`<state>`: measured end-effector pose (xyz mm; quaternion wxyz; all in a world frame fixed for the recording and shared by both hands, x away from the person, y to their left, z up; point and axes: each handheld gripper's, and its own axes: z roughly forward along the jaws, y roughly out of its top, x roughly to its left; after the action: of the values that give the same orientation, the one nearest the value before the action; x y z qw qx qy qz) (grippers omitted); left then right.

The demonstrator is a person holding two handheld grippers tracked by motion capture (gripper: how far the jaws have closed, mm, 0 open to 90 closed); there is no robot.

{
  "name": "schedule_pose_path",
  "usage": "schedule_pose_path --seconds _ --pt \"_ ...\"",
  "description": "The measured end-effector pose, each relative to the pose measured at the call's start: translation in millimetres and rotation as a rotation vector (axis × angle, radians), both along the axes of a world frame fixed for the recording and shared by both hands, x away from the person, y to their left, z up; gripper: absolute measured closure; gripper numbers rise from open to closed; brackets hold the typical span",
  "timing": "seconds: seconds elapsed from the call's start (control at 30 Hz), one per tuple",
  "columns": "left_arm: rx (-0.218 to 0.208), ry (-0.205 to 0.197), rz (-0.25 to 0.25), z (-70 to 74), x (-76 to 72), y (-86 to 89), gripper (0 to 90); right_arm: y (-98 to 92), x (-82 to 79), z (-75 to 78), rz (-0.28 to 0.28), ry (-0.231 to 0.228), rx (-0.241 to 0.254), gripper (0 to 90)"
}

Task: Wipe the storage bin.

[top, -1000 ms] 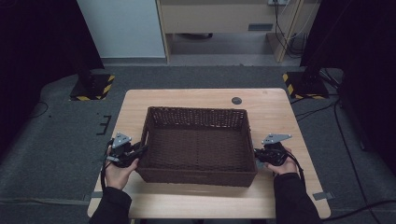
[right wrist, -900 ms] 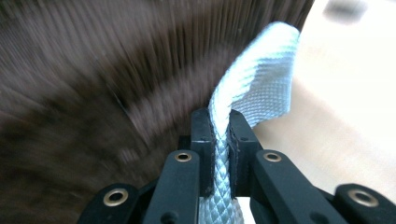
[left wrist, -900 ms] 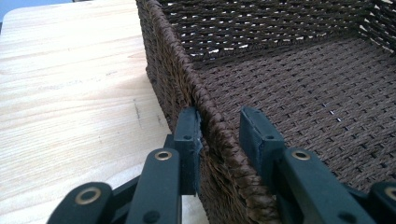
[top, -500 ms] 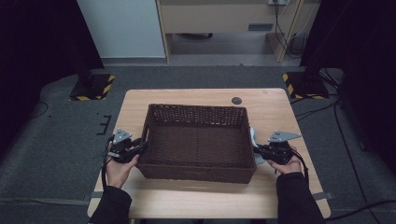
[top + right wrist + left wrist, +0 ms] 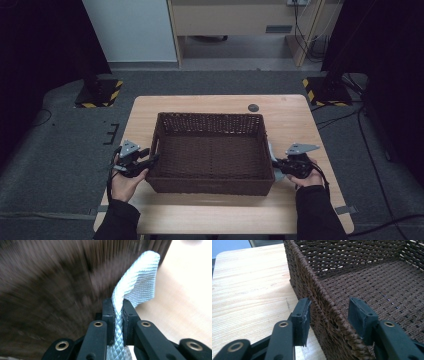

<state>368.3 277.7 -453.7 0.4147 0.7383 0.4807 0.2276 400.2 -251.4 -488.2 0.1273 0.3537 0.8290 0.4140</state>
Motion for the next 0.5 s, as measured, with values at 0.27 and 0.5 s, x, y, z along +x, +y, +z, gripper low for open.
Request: schedule_pose_path --seconds 0.27,0.5 --pt "-0.017 -0.007 -0.009 4.6 -7.0 4.4 48.6 -4.8 -27.0 23.9 0.075 -0.103 0.063 84.1" --pt "-0.004 0.027 -0.033 -1.3 -7.7 -0.7 54.4 1.0 -28.2 -10.6 0.074 0.024 -0.05 84.0"
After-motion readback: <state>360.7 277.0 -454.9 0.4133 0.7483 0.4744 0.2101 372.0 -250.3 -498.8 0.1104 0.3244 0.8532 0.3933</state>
